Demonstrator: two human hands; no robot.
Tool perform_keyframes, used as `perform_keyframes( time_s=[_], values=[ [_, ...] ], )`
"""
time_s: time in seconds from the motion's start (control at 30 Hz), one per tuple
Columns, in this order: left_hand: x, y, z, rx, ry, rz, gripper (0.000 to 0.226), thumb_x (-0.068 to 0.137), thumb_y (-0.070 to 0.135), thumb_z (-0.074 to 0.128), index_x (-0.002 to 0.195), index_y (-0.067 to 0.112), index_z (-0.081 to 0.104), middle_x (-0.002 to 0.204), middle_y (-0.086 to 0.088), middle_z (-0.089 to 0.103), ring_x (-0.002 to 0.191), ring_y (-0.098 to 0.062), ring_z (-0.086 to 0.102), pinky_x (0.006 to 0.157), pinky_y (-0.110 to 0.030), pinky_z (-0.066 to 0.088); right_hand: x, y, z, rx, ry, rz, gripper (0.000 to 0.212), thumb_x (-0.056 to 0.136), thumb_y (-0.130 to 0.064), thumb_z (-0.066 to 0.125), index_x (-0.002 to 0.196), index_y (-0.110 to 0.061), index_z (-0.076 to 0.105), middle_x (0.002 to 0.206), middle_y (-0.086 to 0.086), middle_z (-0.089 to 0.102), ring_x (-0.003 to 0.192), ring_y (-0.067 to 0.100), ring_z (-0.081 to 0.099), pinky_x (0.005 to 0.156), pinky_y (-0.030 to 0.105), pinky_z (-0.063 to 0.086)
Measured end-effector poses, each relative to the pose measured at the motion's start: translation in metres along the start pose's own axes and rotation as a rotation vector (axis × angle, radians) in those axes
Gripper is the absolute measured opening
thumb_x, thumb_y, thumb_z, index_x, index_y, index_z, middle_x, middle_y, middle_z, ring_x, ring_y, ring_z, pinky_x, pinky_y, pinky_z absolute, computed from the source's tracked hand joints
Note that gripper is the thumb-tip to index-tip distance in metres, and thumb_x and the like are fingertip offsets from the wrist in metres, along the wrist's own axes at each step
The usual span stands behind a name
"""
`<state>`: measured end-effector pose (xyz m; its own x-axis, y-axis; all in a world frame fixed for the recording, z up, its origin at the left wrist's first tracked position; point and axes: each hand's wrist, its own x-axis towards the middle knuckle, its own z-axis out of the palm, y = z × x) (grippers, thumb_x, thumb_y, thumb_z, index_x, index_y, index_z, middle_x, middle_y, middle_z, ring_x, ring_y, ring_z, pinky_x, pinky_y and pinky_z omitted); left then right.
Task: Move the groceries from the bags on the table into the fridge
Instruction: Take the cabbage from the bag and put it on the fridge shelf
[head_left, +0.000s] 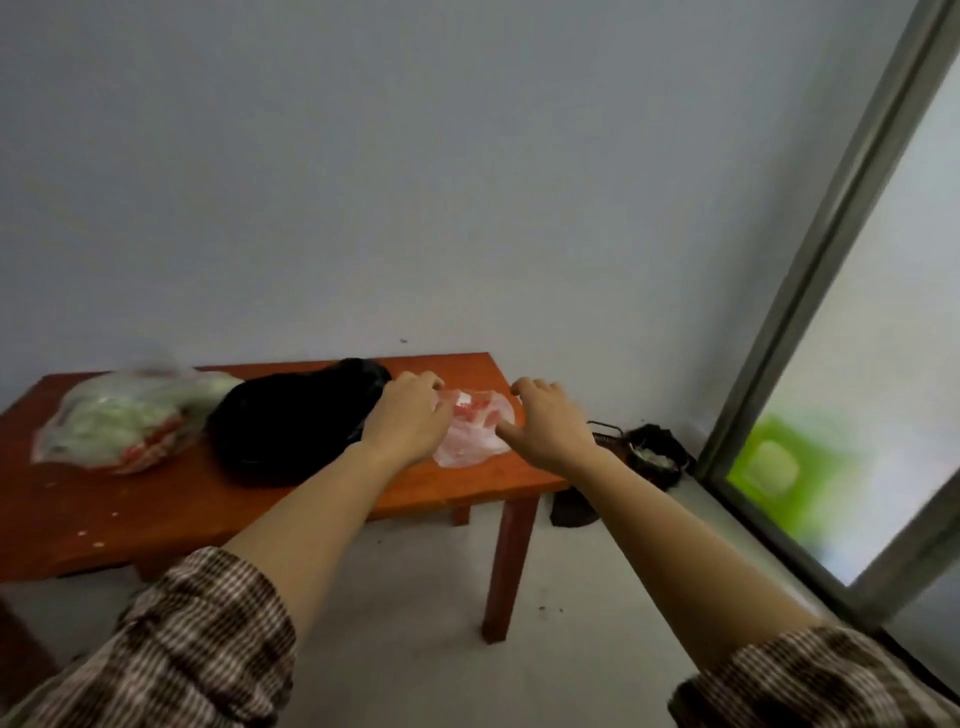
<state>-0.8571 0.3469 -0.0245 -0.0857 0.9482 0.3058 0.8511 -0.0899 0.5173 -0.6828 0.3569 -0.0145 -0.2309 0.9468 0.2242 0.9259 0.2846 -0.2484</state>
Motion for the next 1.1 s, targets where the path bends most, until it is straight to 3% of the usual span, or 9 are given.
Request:
perform_keyframes(
  time_s=[0.23,0.5,0.8,0.93,1.1],
  values=[
    [0.061,-0.139,-0.047,0.053,0.034,-0.175,0.036,0.097,0.029,0.046,0.131,0.017,0.049,0.135,-0.007,0.046,0.12,-0.026,0.046,0.085,-0.038,0.049,0.114,-0.102,0.072,0.049,-0.113,-0.16,0.046,0.09,-0.04,0.055,0.127,-0.014,0.047,0.131,0.007,0.051,0.123,0.028,0.043,0.098,0.046,0.04],
    [0.091,-0.277,-0.08,0.09,0.116,-0.319,0.035,0.093,0.025,0.049,0.126,0.016,0.054,0.13,-0.007,0.049,0.121,-0.024,0.044,0.095,-0.038,0.044,0.187,-0.202,0.156,0.067,-0.26,-0.302,0.054,0.095,-0.038,0.051,0.14,-0.013,0.038,0.139,0.007,0.045,0.13,0.028,0.037,0.104,0.049,0.032],
    [0.143,-0.458,-0.123,0.133,0.166,-0.228,0.035,0.095,0.021,0.045,0.129,0.014,0.053,0.13,-0.007,0.055,0.124,-0.025,0.041,0.101,-0.037,0.036,0.27,-0.334,0.254,0.12,-0.277,-0.313,0.045,0.096,-0.036,0.048,0.137,-0.017,0.043,0.134,0.003,0.049,0.126,0.024,0.041,0.103,0.045,0.034],
    [0.167,-0.546,-0.142,0.073,-0.043,-0.195,0.036,0.097,0.029,0.044,0.131,0.021,0.052,0.133,0.002,0.055,0.136,-0.019,0.026,0.109,-0.039,0.029,0.301,-0.399,0.3,0.121,-0.322,-0.282,0.041,0.094,-0.031,0.049,0.133,-0.017,0.046,0.128,0.003,0.051,0.122,0.025,0.041,0.098,0.043,0.036],
    [0.181,-0.605,-0.151,0.164,-0.438,0.01,0.051,0.091,0.054,0.045,0.139,0.038,0.04,0.152,0.016,0.03,0.145,-0.021,0.0,0.116,-0.048,0.004,0.323,-0.447,0.342,0.003,-0.367,-0.427,0.055,0.087,-0.021,0.055,0.14,-0.02,0.04,0.146,-0.001,0.036,0.139,0.02,0.021,0.108,0.039,0.021]
  ],
)
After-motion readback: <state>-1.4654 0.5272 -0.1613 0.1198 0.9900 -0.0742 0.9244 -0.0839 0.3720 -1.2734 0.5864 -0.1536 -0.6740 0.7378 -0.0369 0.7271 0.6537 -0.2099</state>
